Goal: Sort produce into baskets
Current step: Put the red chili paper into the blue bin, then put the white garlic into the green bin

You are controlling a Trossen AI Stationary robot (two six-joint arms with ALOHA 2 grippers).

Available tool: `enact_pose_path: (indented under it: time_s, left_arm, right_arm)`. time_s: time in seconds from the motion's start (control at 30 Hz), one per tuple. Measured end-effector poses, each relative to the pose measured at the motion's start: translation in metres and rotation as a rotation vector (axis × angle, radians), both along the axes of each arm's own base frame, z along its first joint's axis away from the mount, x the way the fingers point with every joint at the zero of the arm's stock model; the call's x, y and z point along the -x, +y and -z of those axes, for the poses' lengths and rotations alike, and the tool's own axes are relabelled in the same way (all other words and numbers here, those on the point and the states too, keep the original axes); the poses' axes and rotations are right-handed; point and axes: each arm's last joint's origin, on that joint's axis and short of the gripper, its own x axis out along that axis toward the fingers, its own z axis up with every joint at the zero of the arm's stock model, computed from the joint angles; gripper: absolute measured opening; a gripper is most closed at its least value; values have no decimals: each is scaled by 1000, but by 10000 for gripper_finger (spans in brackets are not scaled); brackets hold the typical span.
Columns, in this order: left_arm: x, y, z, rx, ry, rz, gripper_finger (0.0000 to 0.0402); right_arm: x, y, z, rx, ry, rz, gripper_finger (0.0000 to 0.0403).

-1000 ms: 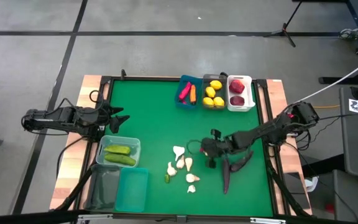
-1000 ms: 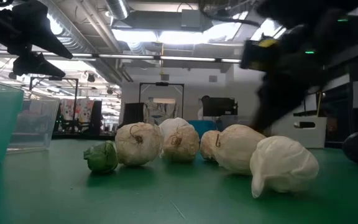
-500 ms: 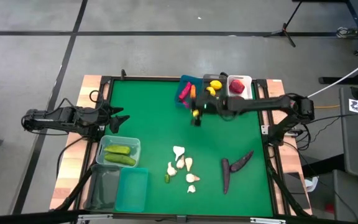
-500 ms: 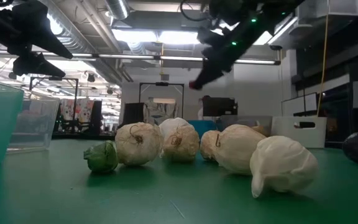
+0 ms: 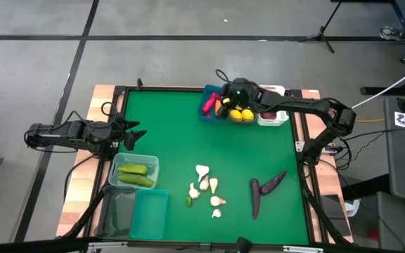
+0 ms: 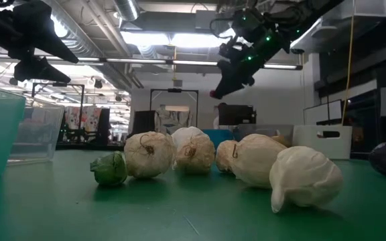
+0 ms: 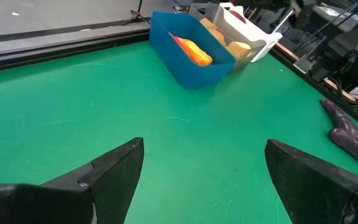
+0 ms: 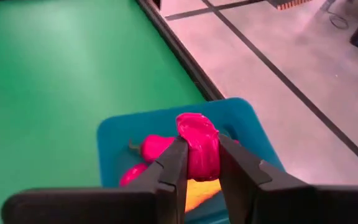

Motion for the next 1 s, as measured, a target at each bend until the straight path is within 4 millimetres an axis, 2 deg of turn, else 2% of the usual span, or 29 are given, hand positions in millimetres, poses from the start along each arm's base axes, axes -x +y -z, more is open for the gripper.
enact_pose_path:
  time_s: [0.13, 0.27, 0.37, 0.6, 1.0]
  left_arm:
    - [0, 0, 0, 0, -2, 0, 329]
    - [0, 0, 0, 1, -2, -1, 329]
    - [0, 0, 0, 3, -3, -3, 329]
    - [0, 0, 0, 3, -1, -2, 329]
    - [0, 0, 0, 5, -1, -3, 329]
  right_arm:
    - [-3, -6, 11, -10, 12, 15, 76]
    - [-16, -12, 28, -19, -11, -20, 76]
    - [-17, -15, 40, 15, 60, -1, 76]
    - [-16, -17, 38, 66, 80, 69, 79]
    - [-15, -18, 39, 42, 75, 65, 184]
